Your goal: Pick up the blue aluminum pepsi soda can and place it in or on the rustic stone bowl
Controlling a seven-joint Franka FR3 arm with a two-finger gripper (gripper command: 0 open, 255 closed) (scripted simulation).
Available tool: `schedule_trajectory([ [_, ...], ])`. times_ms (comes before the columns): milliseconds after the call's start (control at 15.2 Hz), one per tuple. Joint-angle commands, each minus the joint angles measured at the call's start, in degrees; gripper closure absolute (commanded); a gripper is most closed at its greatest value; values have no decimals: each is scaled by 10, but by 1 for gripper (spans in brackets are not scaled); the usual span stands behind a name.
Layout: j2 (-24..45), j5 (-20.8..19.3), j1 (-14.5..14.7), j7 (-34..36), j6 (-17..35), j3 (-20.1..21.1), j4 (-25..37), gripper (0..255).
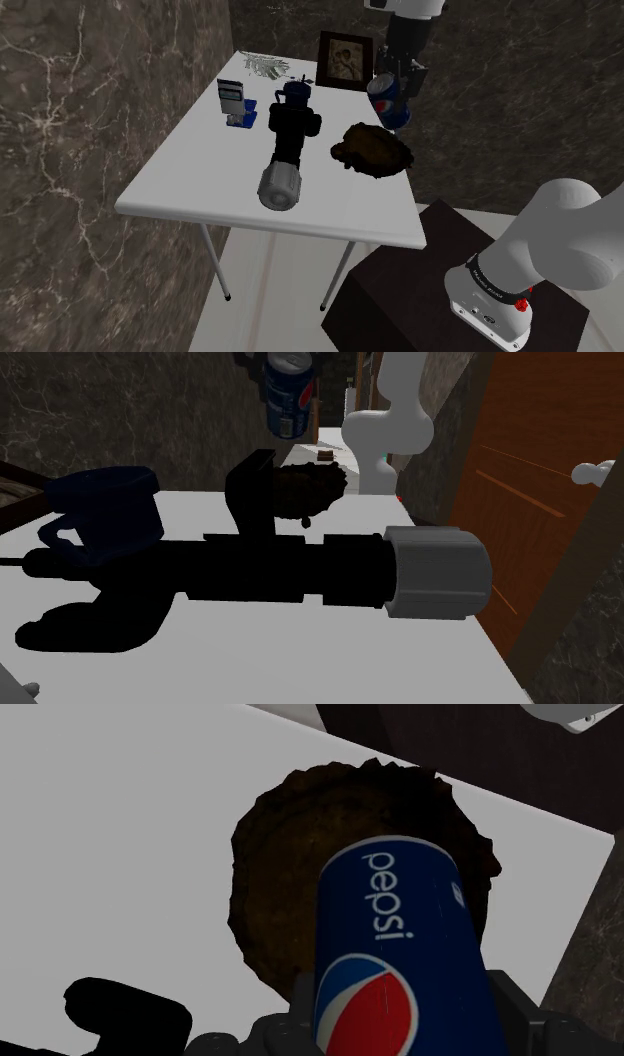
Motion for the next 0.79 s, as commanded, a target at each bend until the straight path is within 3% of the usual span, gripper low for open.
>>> schedule_trajectory([
  [0,-1,0,0,-1,14,-1,-15,255],
  [726,-3,0,0,-3,87,0,-90,255],
])
